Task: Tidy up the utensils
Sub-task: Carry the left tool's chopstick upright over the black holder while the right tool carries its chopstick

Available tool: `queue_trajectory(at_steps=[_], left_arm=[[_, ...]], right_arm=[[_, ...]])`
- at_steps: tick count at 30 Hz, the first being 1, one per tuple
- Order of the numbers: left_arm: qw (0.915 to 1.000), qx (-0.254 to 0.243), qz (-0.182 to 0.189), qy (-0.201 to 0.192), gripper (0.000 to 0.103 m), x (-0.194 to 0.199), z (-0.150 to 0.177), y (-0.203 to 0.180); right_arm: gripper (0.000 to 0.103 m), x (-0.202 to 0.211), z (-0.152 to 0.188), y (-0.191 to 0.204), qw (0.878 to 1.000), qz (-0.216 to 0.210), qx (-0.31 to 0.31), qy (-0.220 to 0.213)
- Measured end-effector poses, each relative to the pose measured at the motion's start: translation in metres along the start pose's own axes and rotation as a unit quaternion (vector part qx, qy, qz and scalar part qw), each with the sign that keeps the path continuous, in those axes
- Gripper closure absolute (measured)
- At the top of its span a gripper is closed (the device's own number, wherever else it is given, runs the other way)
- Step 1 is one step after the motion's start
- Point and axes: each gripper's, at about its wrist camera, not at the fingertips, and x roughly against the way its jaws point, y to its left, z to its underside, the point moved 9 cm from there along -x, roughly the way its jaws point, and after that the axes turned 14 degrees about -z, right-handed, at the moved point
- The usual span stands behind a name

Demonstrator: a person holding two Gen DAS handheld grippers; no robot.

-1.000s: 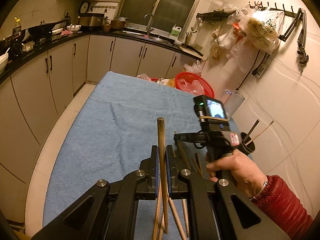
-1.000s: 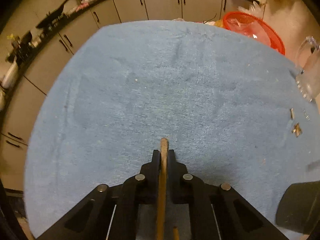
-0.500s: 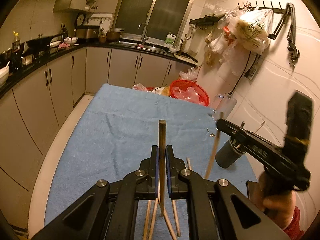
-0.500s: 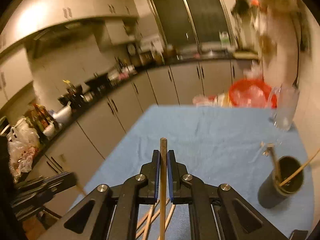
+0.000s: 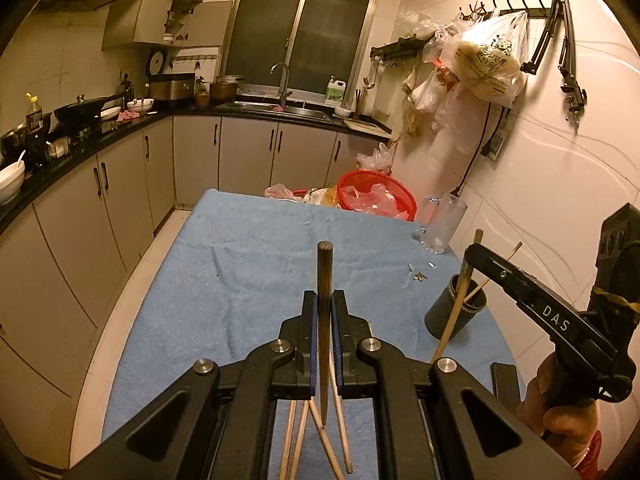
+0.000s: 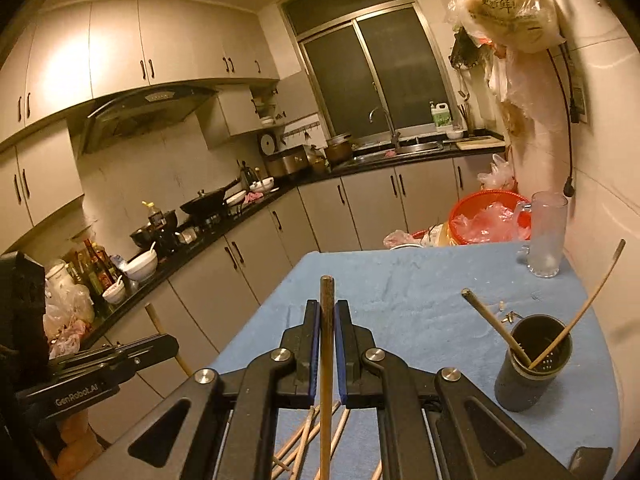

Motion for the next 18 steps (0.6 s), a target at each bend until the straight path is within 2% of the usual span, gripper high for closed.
queue_trajectory(at_steps=[18], left_arm=[[0.9988,-0.046,0.014,-0.008,0.096,0.005,-0.002,-0.046]], right_arm=[[0.095,0.049,-0.013,-0.023,0.999,0.009,-0.020,-0.050]])
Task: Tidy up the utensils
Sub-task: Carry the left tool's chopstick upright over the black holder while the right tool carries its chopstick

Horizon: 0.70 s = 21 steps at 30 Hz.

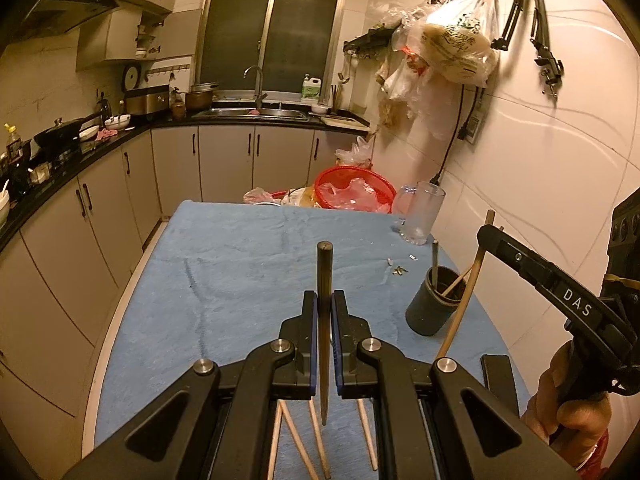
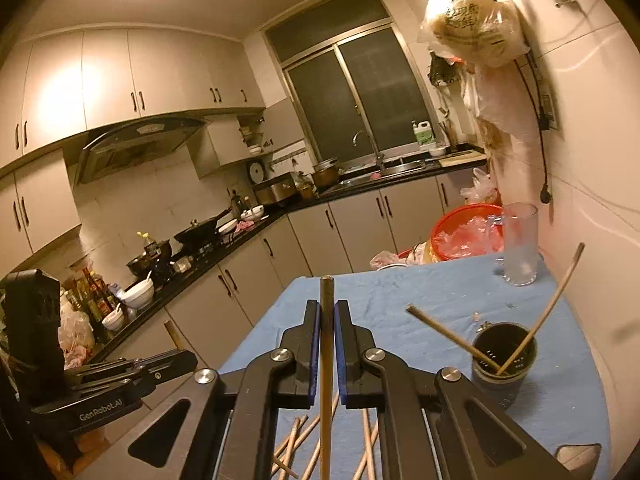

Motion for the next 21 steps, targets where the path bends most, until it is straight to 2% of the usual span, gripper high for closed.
queue_trajectory(at_steps=[10,21], left_arm=[[0.9997,-0.020,0.014,-0.006,0.096,0.007,-0.010,-0.030],[0.9972,-0.038,0.061,-0.019,0.096,0.022,-0.043,-0.084]], right_arm=[[0.095,0.027,-0.015,-0.020,1.000,0.010,-0.012,-0.023],[0.095,0.072,-0.056,-0.049,0.997,0.044,-0.008,-0.063]])
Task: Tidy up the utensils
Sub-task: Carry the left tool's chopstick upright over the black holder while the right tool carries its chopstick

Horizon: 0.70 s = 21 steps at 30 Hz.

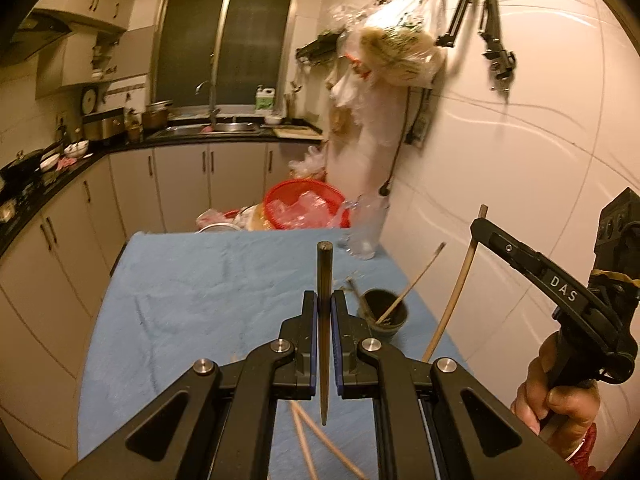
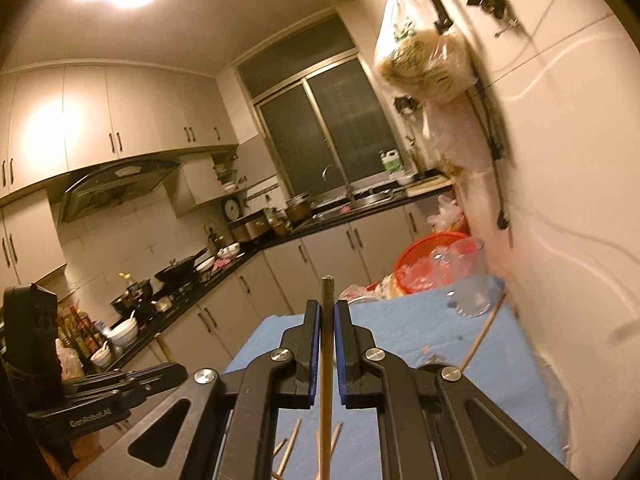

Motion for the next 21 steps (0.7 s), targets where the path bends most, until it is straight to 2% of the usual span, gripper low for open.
queue_trajectory(at_steps=[12,21], left_arm=[[0.9989,-0.014,0.038,-0.024,0.096,-0.003,-0.046,-0.051],[0.9978,-0.001,0.042,-0.052,0.096,-0.029,-0.084,-0.083]], right_arm=[[0.096,0.020,-0.048,-0.031,0.998,0.042,0.017,-0.040],[0.095,0.011,-0.081,-0.070,0.994,0.078,0.005,-0.073]])
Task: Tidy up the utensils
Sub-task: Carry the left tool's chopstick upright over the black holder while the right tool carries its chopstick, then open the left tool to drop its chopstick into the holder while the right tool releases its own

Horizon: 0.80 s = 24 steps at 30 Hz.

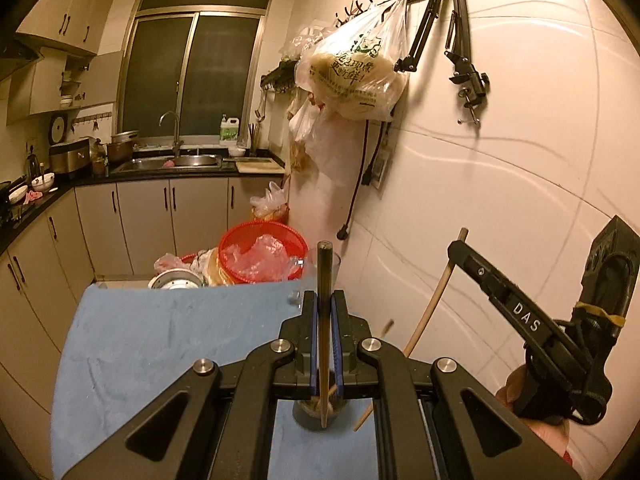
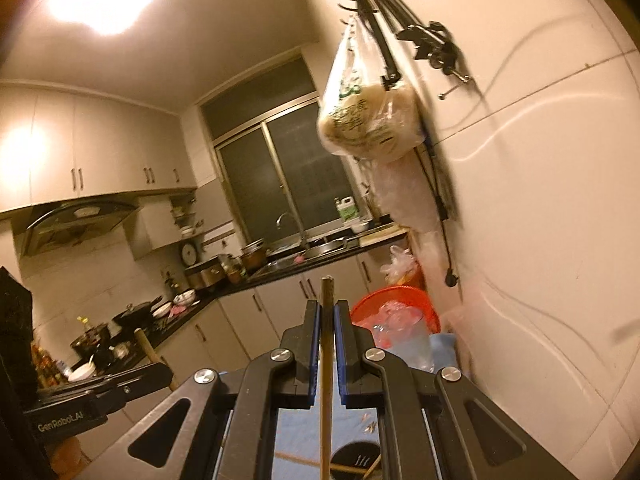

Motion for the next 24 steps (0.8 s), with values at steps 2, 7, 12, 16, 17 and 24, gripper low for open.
queue_trajectory(at_steps=[2,7,12,16,17,24], left_arm=[[1.0000,0.001,-0.003,-0.004,0.096,-0.013,-0.003,-0.006],[0.9999,0.003,-0.009,0.013,0.096,-0.048,0.008,-0.011],[0.9984,0.005,-0.012,0.054,0.096,-0.084,0.037,-0.009],[0.9976,0.000,-0.017,0.067,0.096,-0.095,0.053,-0.007],[0.9974,-0.002,-0.016,0.070,0.096,-0.097,0.056,-0.007],[0.9963,-0.006,-0.019,0.084,0.096,-0.108,0.069,-0.007]], right_arm=[[0.095,-0.009,-0.002,-0.009,1.000,0.006,-0.001,0.000],[0.095,-0.031,0.006,-0.028,1.000,0.027,0.006,0.005],[0.095,-0.055,0.029,-0.047,0.999,0.035,0.003,0.028],[0.095,-0.065,0.049,-0.055,0.998,0.036,0.003,0.048],[0.095,-0.067,0.054,-0.056,0.998,0.035,0.003,0.053],[0.095,-0.082,0.087,-0.063,0.994,0.045,0.017,0.095]])
